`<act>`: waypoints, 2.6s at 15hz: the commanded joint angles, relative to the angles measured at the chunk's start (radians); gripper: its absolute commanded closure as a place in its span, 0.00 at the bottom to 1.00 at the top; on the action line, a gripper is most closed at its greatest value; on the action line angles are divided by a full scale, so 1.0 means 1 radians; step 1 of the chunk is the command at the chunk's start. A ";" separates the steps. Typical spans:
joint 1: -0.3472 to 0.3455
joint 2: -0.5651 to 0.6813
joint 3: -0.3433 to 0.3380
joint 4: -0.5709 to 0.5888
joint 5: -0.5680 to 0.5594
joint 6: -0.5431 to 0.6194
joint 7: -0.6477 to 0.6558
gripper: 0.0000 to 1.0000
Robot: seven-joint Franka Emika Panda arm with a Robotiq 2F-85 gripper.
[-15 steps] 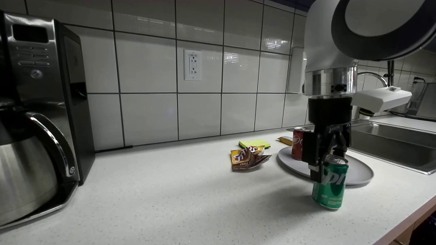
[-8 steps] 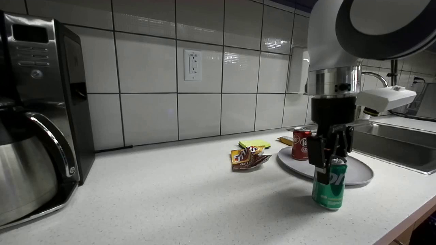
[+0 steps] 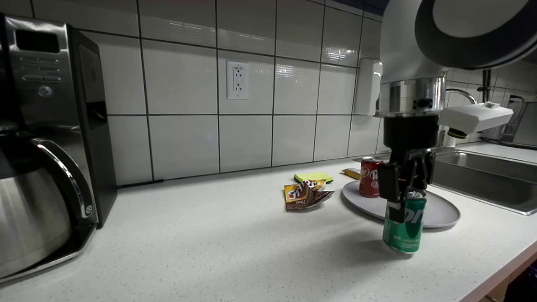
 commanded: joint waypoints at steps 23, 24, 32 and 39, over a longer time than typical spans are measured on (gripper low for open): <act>-0.117 0.069 -0.141 0.214 0.001 -0.092 -0.231 0.62; -0.120 0.083 -0.143 0.225 0.000 -0.095 -0.234 0.62; -0.131 0.178 -0.142 0.306 -0.003 -0.134 -0.241 0.62; -0.134 0.230 -0.141 0.352 -0.003 -0.158 -0.238 0.62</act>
